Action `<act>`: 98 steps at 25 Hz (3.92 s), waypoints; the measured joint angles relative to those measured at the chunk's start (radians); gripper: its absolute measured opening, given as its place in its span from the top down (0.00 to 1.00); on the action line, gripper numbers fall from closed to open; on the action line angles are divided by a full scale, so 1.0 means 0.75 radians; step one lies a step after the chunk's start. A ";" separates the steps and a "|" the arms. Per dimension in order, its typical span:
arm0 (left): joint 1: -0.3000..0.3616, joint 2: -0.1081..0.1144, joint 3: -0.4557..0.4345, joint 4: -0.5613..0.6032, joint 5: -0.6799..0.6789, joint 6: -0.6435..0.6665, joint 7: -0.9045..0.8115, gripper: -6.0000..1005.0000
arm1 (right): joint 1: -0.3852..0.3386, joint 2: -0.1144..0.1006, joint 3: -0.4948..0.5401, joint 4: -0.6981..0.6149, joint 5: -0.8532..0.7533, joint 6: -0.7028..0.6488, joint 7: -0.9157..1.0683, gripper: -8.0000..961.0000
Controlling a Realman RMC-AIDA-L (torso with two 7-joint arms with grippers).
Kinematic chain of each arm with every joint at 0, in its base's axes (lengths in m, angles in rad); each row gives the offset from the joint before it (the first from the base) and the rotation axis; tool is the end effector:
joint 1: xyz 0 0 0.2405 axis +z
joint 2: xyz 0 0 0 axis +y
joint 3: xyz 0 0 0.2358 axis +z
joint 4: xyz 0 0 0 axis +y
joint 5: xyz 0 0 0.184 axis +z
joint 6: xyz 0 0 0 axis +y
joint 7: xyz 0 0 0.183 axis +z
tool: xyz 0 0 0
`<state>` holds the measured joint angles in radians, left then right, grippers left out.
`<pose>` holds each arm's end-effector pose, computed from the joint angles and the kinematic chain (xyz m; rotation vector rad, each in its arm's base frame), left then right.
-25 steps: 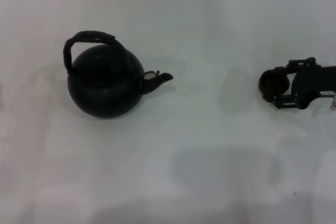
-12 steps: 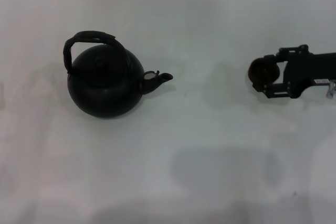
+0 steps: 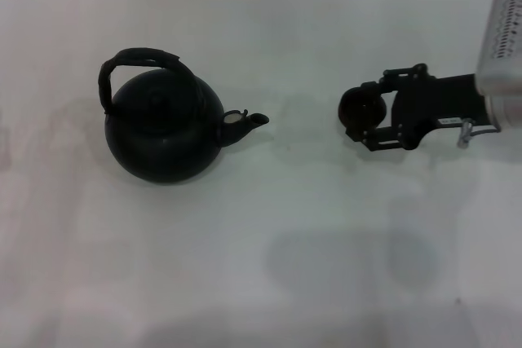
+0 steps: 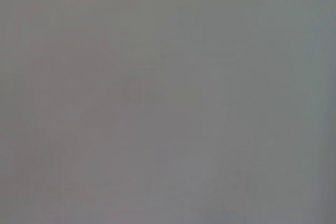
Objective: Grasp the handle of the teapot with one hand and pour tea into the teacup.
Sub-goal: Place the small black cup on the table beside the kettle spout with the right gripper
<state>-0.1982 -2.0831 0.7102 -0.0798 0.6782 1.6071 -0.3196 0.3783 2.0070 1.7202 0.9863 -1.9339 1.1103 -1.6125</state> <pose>-0.3394 0.2419 0.0520 -1.3557 -0.5791 -0.8017 0.2369 0.3200 -0.0533 -2.7815 0.2706 0.0490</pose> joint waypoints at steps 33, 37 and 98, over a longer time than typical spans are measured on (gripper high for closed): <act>-0.012 0.000 0.000 0.000 0.014 0.003 -0.001 0.56 | 0.017 0.003 -0.314 -0.019 0.037 -0.195 0.011 0.23; -0.012 0.000 0.000 0.000 0.014 0.003 -0.001 0.56 | 0.017 0.003 -0.326 -0.019 0.034 -0.197 0.011 0.23; -0.016 0.003 0.002 0.006 0.032 0.001 0.007 0.56 | 0.047 -0.001 -0.130 -0.020 0.041 0.025 0.029 0.12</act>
<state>-0.2101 -2.0807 0.7116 -0.0753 0.7020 1.6081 -0.3146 0.4134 2.0063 1.6224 0.9710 -1.9034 1.1294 -1.5908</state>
